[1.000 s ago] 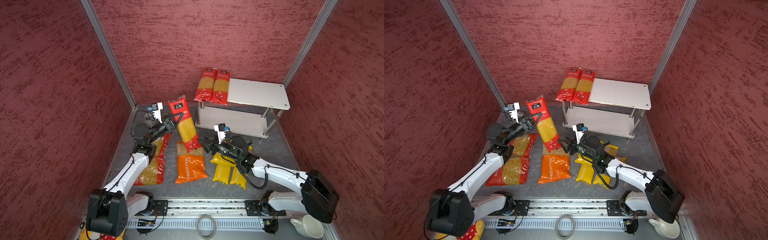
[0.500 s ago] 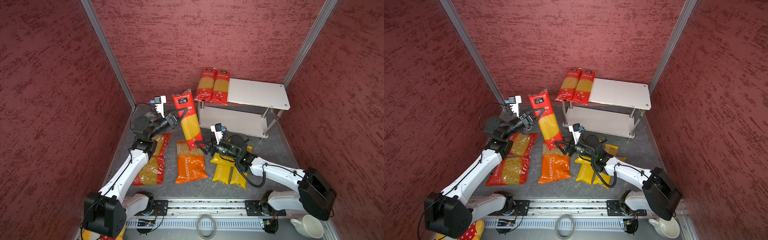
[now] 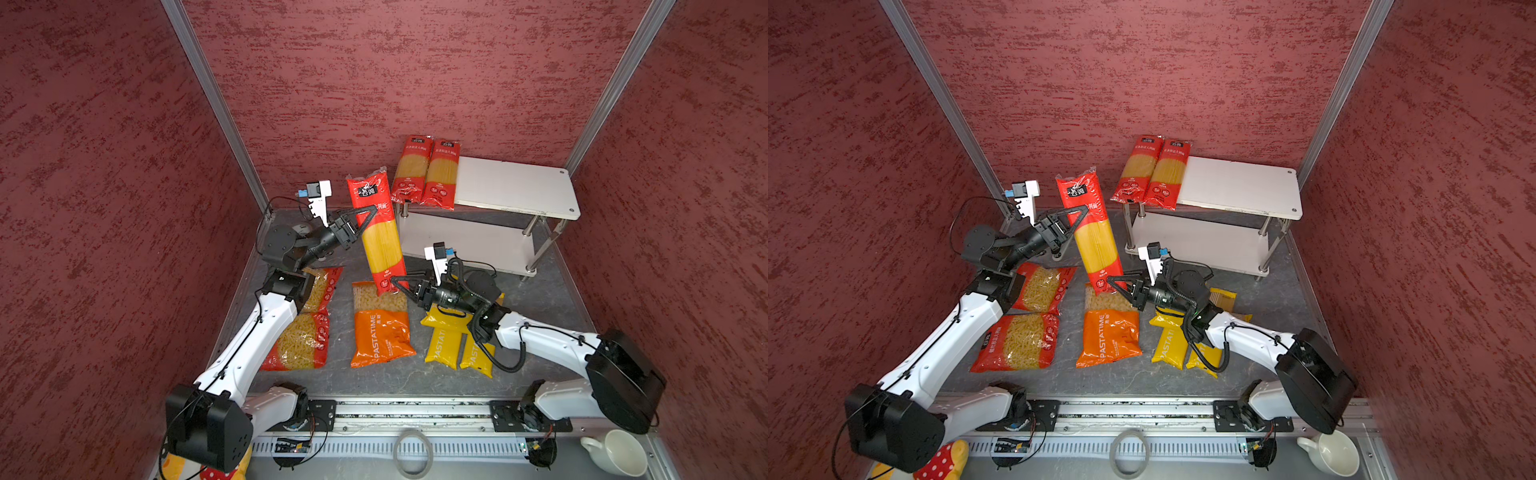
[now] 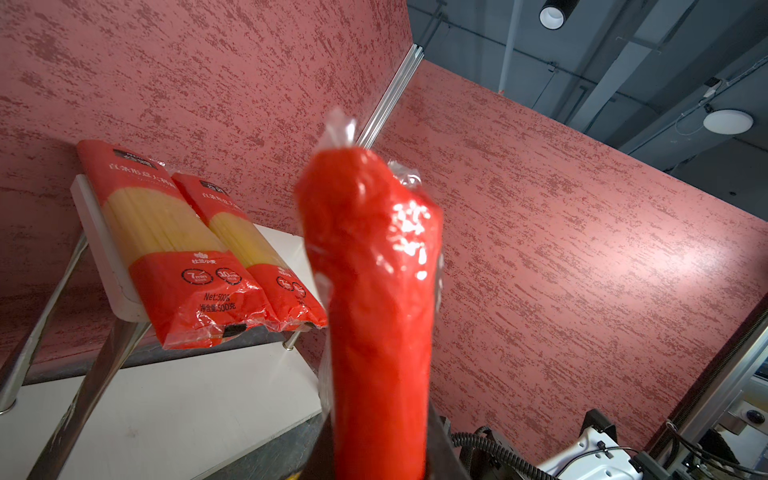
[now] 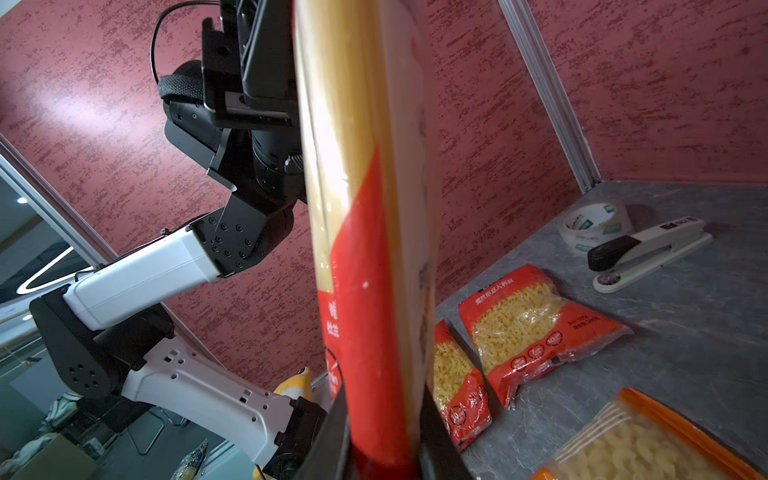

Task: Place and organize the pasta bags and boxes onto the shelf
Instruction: 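Carry the upright bag toward the shelf top with both grippers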

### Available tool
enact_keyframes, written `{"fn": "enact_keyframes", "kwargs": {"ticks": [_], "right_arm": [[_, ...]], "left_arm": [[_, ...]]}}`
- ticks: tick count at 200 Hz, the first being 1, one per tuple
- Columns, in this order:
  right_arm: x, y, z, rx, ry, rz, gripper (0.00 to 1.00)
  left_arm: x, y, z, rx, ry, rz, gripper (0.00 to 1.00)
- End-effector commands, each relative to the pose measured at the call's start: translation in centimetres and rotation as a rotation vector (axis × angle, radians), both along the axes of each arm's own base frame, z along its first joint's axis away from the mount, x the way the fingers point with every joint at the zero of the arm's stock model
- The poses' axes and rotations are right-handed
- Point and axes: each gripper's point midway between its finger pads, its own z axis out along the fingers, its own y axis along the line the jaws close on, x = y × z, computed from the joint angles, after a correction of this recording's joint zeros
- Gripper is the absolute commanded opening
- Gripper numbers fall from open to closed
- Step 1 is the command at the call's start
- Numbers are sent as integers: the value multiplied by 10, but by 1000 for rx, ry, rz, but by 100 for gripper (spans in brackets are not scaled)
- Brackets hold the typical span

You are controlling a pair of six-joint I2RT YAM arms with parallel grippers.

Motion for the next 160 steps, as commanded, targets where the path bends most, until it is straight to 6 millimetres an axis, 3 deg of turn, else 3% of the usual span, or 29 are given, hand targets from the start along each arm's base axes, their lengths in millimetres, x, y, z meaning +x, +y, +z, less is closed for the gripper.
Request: {"fn": "enact_keyframes", "kwargs": {"ticks": [1,41,84,120,160], "right_arm": [[-6,-4,28,82,-62,17,9],[-3,-11,47,117,-94,-16,1],[6,-21,71,145,-145,-67,0],[16,-36,96,167,-199,-111,0],[21,-48,104,162,-213,-140,0]], "left_arm": [[-12,3,36,-47,-99,10,16],[-6,1,25,-31,-63,12,24],[-4,-8,7,-14,-21,-10,45],[-8,-24,-23,7,31,-44,45],[-15,-36,-47,32,74,-68,37]]}}
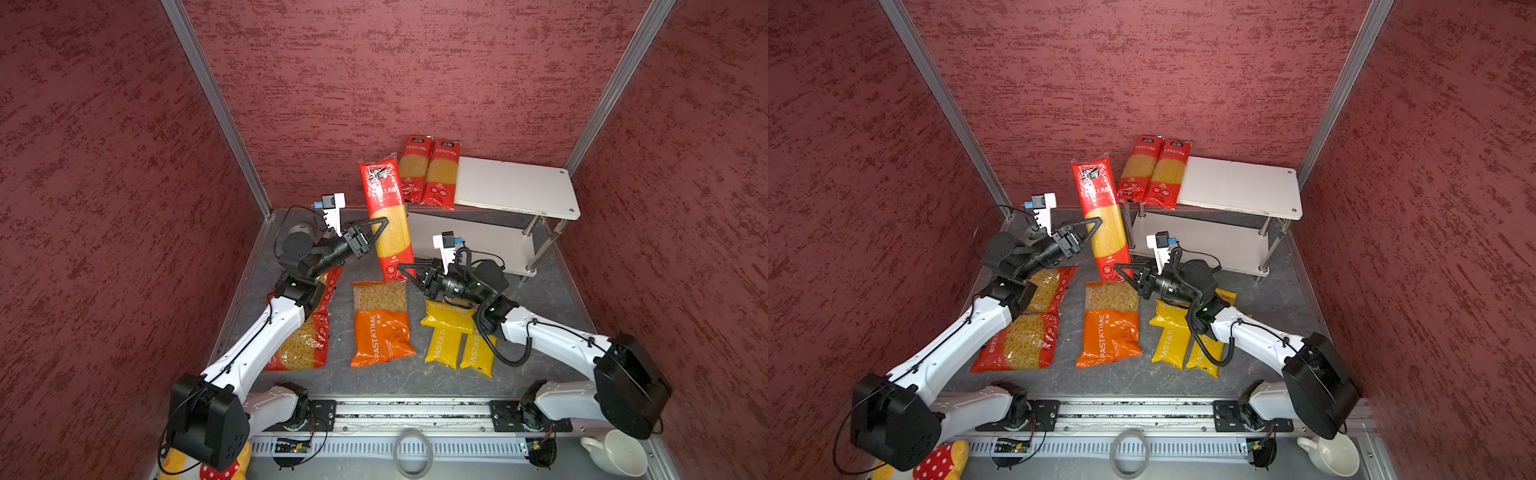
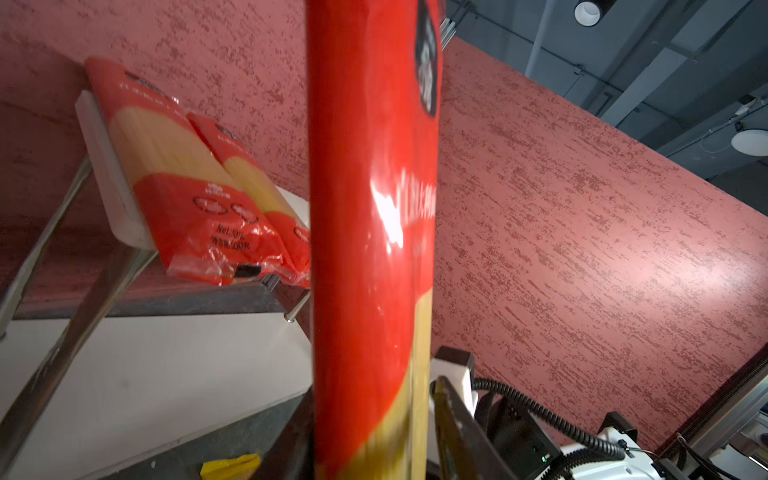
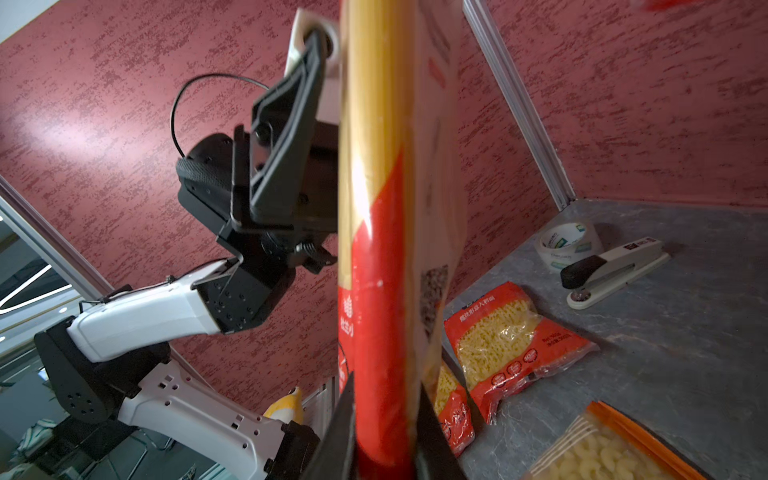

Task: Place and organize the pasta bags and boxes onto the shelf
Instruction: 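Carry the upright bag toward the shelf top with both grippers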

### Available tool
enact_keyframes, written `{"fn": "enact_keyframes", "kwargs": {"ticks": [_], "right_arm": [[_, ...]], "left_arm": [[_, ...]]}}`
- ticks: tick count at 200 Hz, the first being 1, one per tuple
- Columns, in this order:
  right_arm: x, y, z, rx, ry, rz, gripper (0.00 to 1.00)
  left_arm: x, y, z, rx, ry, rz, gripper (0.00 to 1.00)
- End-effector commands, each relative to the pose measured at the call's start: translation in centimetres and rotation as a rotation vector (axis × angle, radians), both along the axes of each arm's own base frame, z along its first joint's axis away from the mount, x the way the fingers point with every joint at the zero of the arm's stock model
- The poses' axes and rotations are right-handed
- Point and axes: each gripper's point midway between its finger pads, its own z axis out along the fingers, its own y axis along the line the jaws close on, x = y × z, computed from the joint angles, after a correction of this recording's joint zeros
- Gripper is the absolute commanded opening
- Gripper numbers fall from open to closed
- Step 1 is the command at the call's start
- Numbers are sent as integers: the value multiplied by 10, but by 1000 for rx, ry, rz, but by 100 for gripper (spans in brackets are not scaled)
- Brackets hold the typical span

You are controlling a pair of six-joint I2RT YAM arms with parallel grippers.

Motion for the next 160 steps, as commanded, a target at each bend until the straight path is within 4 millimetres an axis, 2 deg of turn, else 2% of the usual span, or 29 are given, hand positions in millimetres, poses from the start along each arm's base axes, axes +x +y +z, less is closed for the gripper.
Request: {"fn": "enact_keyframes", "kwargs": {"ticks": [1,39,67,74,90,101,122,125,132,160], "right_arm": [[-7,-25,81,150,-204,-64,0],[-7,-29,84,152,-203,-74,0],[-10,-34,90,160,-211,-84,0],[-10,-36,93,162,-215,-88,0],[-9,-41,98,156,-221,-108,0],[-7,-47,103,147,-226,-131,0],[-1,-63,114,132,-226,-191,0],[1,-66,116,130,-228,-201,0],[2,-71,121,125,-228,-216,0],[11,-94,140,108,-223,-271,0]], "left_arm": [[-18,-11,5,15,-49,-56,36],[-18,-19,12,44,-78,-69,22],[-17,-25,21,52,-97,-89,21],[-16,-27,22,53,-99,-91,25],[-16,-27,22,54,-96,-85,40],[-15,-26,19,58,-90,-77,46],[-14,-23,13,66,-83,-49,53],[-13,-23,6,80,-56,-49,54],[-13,-23,3,90,-49,-43,56],[-14,-19,-6,119,-30,-17,59]]}}
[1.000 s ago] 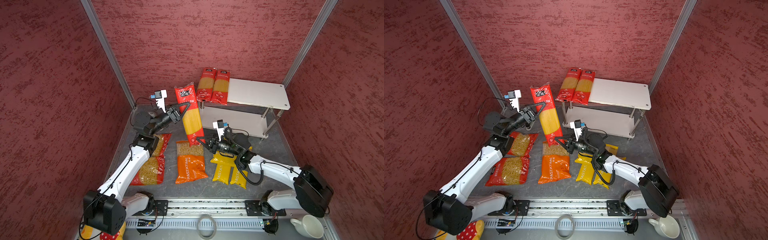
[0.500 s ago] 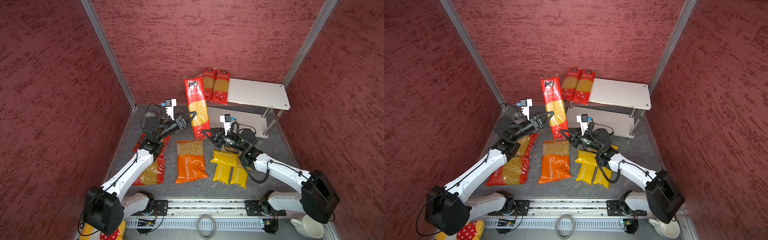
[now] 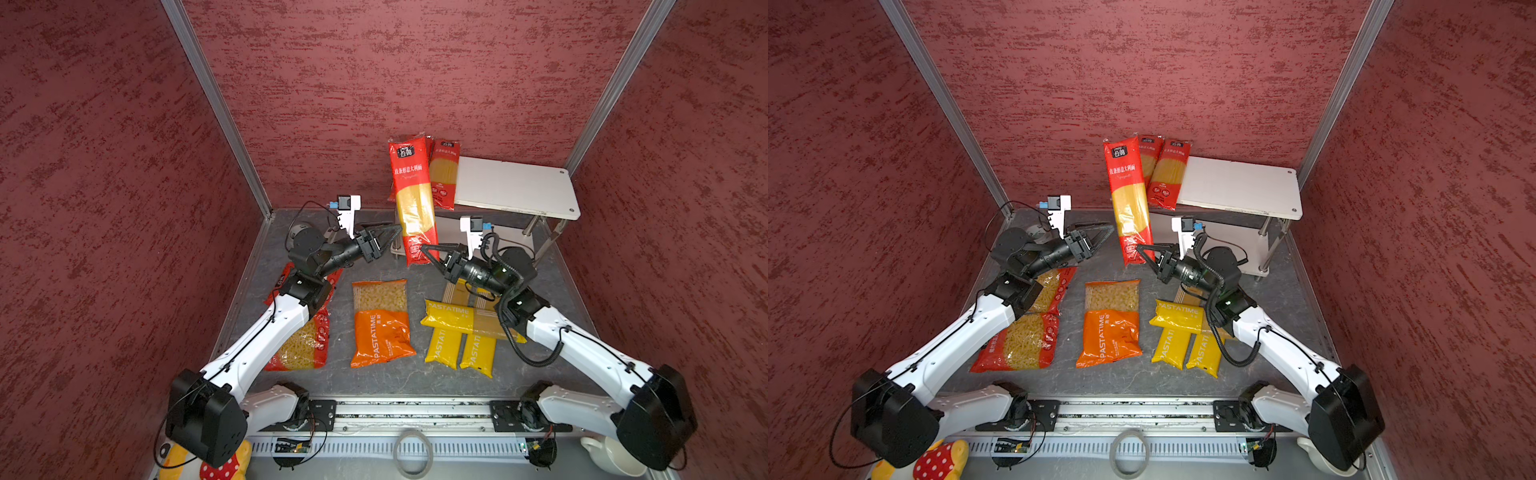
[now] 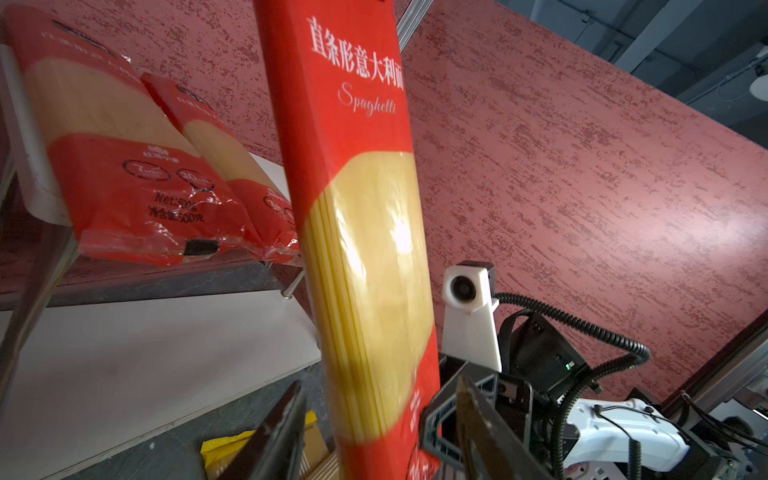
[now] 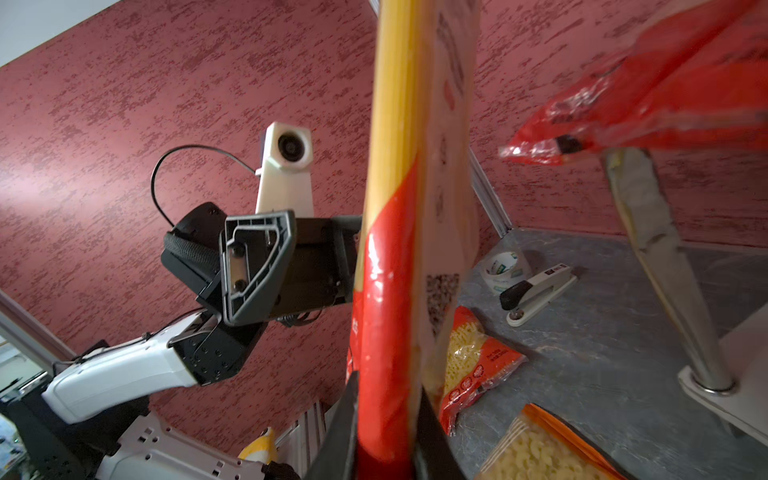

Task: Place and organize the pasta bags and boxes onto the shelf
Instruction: 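Carry the upright bag toward the shelf top with both grippers, then stand the bag beside the other two with the right gripper while the left releases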

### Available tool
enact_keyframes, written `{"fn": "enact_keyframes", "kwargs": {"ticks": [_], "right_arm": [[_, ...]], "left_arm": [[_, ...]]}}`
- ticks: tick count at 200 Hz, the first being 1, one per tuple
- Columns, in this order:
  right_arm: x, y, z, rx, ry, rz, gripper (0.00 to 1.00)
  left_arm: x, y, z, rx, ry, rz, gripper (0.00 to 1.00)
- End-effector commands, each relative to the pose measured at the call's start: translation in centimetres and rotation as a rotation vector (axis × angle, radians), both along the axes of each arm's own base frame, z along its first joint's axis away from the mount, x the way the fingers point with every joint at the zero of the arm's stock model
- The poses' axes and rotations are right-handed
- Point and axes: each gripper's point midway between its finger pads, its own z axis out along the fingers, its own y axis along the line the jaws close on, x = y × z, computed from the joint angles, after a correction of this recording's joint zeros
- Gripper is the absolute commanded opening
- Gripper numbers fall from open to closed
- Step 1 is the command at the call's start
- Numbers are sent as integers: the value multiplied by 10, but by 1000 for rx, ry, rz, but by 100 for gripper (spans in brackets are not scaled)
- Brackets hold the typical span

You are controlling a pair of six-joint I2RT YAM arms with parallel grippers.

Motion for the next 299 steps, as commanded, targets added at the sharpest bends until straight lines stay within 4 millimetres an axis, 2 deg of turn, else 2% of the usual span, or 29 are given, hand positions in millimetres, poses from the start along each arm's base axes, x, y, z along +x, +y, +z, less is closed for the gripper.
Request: {"fn": "enact_keyframes", "kwargs": {"ticks": [1,70,99,146,166,190,211,241,299], "right_arm": [[-13,-37,96,111,-249,-100,0],[4,-83,136,132,-186,-189,0],[22,-104,138,142,-97,-228,0],[57,-134,130,177,122,-243,0],[70,-137,121,174,247,-232,0],[75,-134,116,187,319,-215,0],[81,-135,112,204,350,-213,0],[96,-136,95,215,410,-228,0],[115,-131,85,234,451,-200,0]], "left_arm": [[-6,3,-6,33,-3,21,59],[-6,8,-25,28,50,42,61],[-7,9,-37,20,81,44,62],[-8,11,-51,16,121,57,62],[-7,12,-56,10,137,58,62],[-6,10,-60,5,152,56,62],[-5,8,-62,0,161,51,62],[-5,5,-63,1,165,44,61],[-3,2,-63,1,168,43,62]]}}
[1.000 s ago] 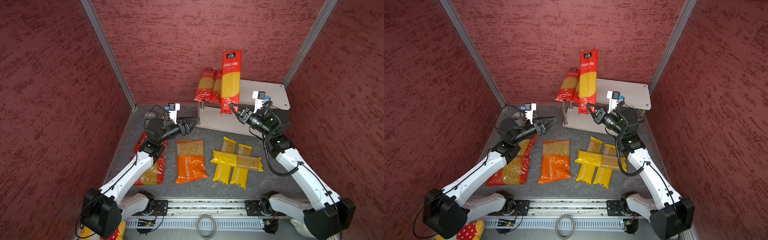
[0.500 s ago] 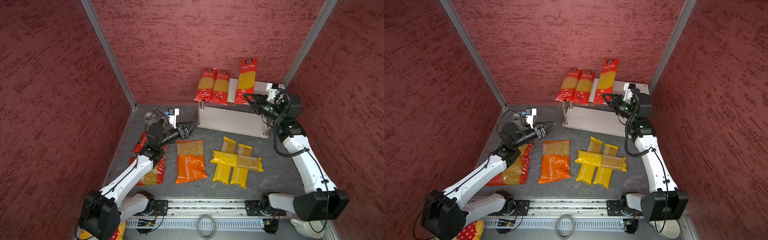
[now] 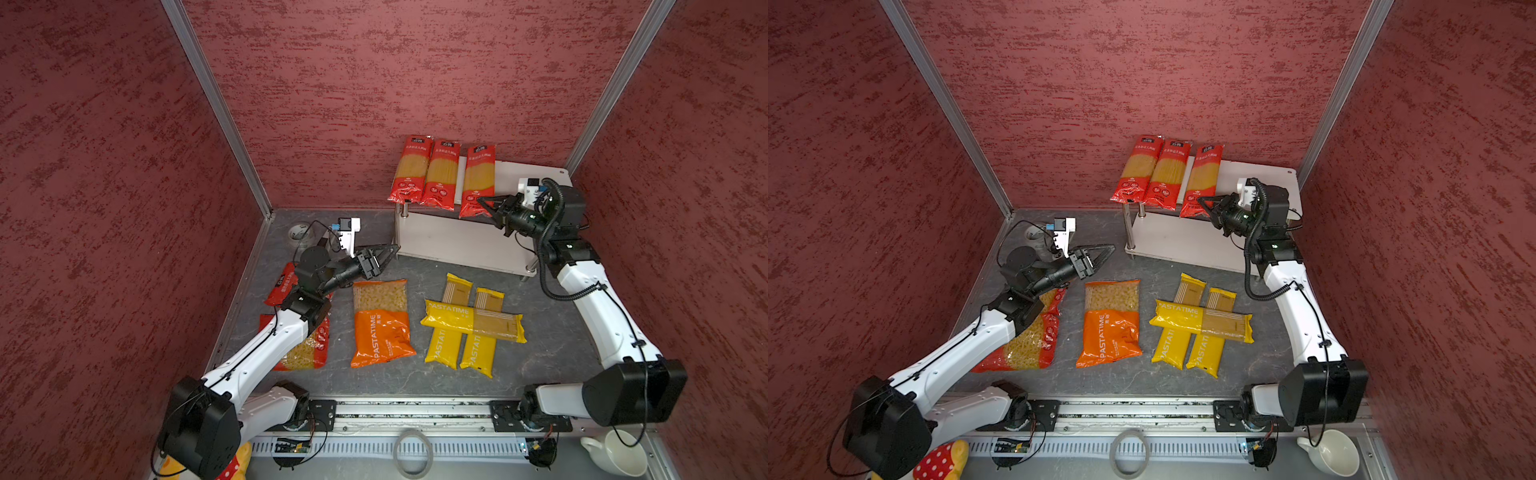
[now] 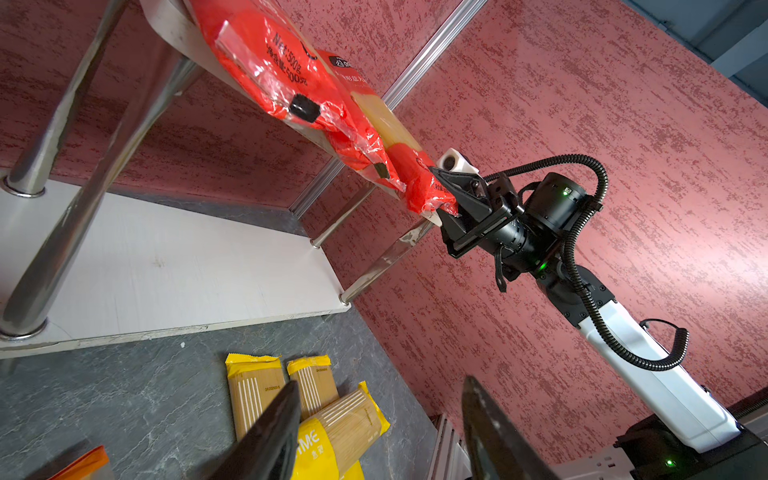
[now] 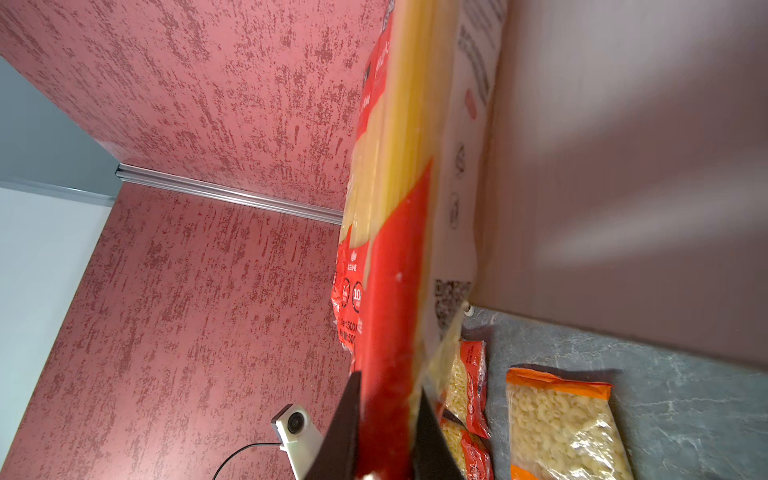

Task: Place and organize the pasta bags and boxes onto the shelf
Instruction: 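Stand the bag beside the other two with the right gripper while the left releases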

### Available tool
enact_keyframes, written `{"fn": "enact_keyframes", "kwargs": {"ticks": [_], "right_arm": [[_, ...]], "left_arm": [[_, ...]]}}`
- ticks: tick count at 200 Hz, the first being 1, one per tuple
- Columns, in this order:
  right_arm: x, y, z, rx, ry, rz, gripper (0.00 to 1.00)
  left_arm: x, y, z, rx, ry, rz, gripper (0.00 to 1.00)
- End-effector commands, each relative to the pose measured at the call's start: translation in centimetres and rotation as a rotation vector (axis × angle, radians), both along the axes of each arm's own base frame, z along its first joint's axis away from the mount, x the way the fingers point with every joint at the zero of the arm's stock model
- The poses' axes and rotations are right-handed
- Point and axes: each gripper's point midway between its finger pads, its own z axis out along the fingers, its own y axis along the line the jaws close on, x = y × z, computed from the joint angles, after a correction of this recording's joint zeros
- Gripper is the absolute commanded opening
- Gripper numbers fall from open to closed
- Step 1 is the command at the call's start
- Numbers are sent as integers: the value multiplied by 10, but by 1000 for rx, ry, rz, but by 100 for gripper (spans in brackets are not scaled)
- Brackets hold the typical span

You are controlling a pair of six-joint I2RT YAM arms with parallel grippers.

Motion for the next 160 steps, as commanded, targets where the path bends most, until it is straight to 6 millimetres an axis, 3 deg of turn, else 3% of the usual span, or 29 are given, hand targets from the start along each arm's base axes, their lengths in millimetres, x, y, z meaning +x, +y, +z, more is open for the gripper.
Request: {"fn": "enact_keyframes", "kwargs": {"ticks": [1,48,88,92,103,127,160], "right_arm": [[-4,4,66,20,-246,29,0],[7,19,53,23,-205,90,0],[8,22,46,17,-188,105,0],[16,24,35,18,-159,111,0],[19,25,31,21,-145,117,0],[18,24,30,16,-146,110,0],[13,24,29,13,-142,113,28]], "left_arm": [[1,-3,6,-13,-22,-2,62],[4,-8,6,-10,-22,-13,61],[4,-8,5,-7,-19,-12,62],[4,-8,5,-6,-19,-11,62],[4,-8,5,-5,-20,-11,61],[4,-8,5,-4,-22,-11,62],[4,-8,4,0,-21,-10,62]]}}
